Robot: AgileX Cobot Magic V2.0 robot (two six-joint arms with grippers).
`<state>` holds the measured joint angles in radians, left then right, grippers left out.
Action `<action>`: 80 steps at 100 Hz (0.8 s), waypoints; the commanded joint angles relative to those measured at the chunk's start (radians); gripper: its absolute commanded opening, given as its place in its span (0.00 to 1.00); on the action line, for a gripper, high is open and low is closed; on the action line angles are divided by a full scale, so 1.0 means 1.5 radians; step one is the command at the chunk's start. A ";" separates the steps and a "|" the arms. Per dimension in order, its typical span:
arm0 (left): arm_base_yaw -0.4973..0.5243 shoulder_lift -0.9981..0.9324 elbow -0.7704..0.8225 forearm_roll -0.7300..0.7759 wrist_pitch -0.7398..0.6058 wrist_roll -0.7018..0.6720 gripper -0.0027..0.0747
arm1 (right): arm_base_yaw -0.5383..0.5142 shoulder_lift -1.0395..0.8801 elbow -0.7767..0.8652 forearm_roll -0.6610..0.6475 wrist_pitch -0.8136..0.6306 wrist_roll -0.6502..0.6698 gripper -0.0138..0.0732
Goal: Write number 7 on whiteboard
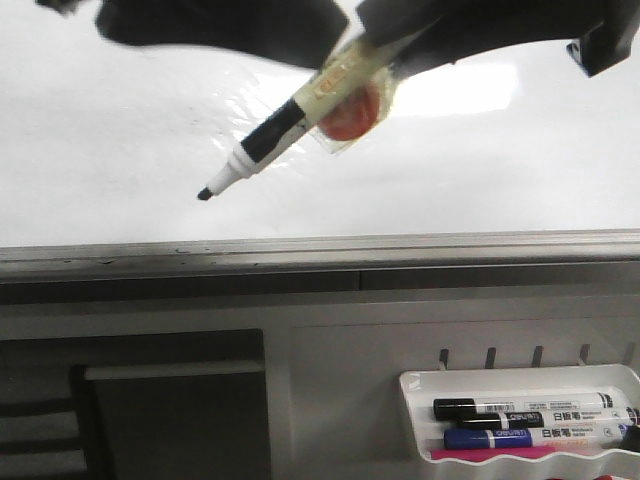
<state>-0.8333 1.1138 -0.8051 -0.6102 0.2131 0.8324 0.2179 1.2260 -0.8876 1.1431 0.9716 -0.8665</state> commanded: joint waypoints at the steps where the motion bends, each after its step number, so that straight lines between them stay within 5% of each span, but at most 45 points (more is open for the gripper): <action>1: 0.035 -0.046 -0.019 -0.040 -0.049 -0.006 0.67 | 0.000 -0.056 0.007 0.035 -0.056 -0.013 0.09; 46: 0.420 -0.158 0.051 -0.296 -0.047 -0.006 0.67 | 0.000 -0.222 0.104 0.058 -0.298 -0.119 0.09; 59: 0.471 -0.159 0.061 -0.314 -0.033 -0.006 0.67 | 0.000 -0.191 0.104 0.126 -0.311 -0.195 0.09; 80: 0.483 -0.159 0.061 -0.314 -0.013 -0.006 0.67 | 0.000 -0.112 0.104 0.353 -0.300 -0.411 0.09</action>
<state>-0.1112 0.8885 -0.6859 -1.0550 0.2149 0.8324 0.2197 1.0257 -0.7098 1.4997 0.5268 -1.3391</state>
